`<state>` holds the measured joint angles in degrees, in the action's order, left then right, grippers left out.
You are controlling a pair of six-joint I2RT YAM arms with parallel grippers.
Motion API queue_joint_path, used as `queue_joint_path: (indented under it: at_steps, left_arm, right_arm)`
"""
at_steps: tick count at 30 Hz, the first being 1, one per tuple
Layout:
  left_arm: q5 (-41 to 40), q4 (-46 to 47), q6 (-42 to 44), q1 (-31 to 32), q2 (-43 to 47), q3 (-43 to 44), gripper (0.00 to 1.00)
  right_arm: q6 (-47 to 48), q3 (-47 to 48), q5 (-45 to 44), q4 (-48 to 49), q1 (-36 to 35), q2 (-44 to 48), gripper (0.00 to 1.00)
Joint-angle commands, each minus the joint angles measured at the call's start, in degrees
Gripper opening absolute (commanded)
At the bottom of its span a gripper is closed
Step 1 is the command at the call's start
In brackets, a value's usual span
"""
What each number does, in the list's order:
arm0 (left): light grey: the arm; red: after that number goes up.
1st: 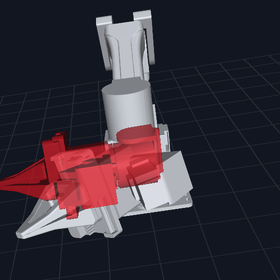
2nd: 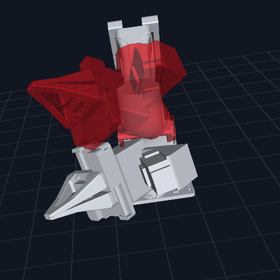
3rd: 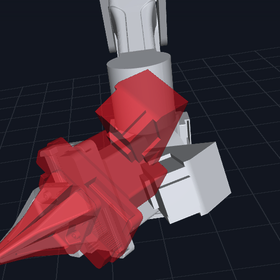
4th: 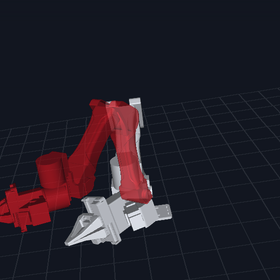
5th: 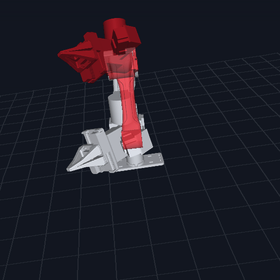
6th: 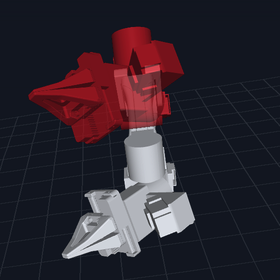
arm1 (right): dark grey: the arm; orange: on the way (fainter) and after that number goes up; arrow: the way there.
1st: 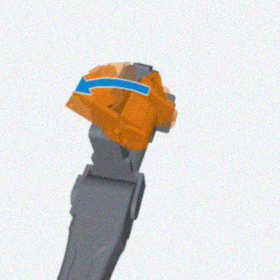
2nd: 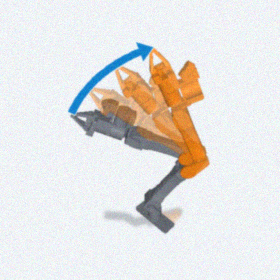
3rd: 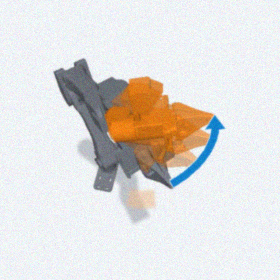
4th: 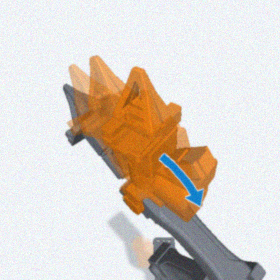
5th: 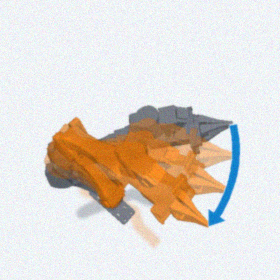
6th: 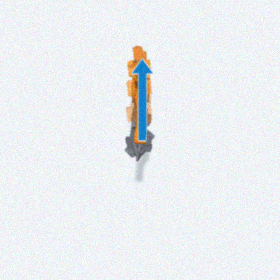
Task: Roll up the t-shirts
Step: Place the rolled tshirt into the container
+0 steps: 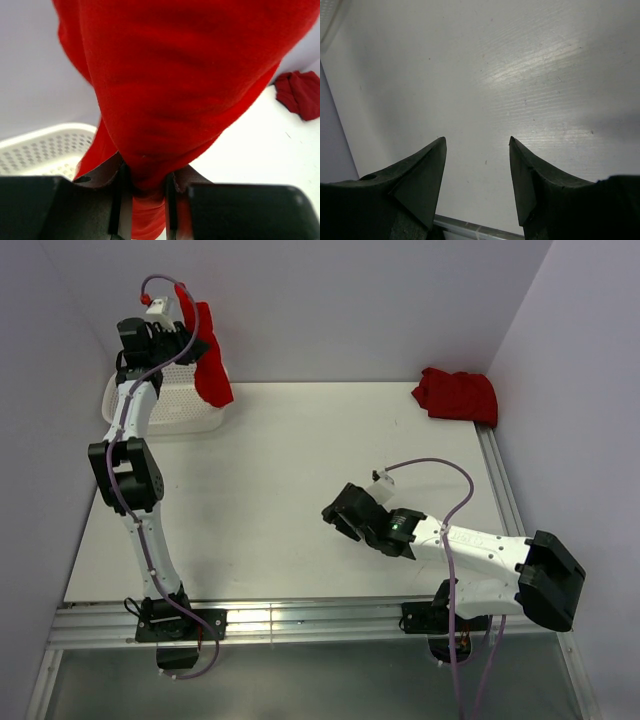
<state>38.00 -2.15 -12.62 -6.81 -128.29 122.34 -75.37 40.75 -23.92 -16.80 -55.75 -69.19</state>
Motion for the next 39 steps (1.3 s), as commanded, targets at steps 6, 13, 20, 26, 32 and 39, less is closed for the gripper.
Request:
queue_joint_path:
  at_steps: [6, 13, 20, 26, 32, 39]
  left_arm:
    - [3.5, 7.7, -8.6, -1.7, -1.1, 2.4, 0.00]
    - [7.8, 12.2, -16.9, -3.7, -8.3, 10.5, 0.00]
    - [5.5, 16.7, -27.2, -6.9, -16.1, 16.1, 0.00]
    - [-1.9, 14.6, -29.7, -10.3, -18.4, 12.8, 0.00]
    - [-10.3, 10.9, -32.1, -11.6, -15.7, 5.1, 0.00]
    - [-12.9, 5.1, -35.8, -12.0, -17.1, 5.4, 0.00]
  right_arm:
    - [-1.0, -0.2, -1.0, 0.4, -0.4, -0.4, 0.60]
    - [-1.6, -0.8, -1.1, 0.0, -0.4, -0.9, 0.60]
    - [-1.8, -0.4, -0.7, 0.2, -0.4, -2.4, 0.60]
    - [-1.3, 1.0, -0.1, 1.2, -0.4, -5.1, 0.60]
    - [-0.7, 2.2, 0.9, 2.6, -0.4, -7.4, 0.60]
    - [-0.7, 1.7, 1.2, 3.6, -0.7, -7.3, 0.60]
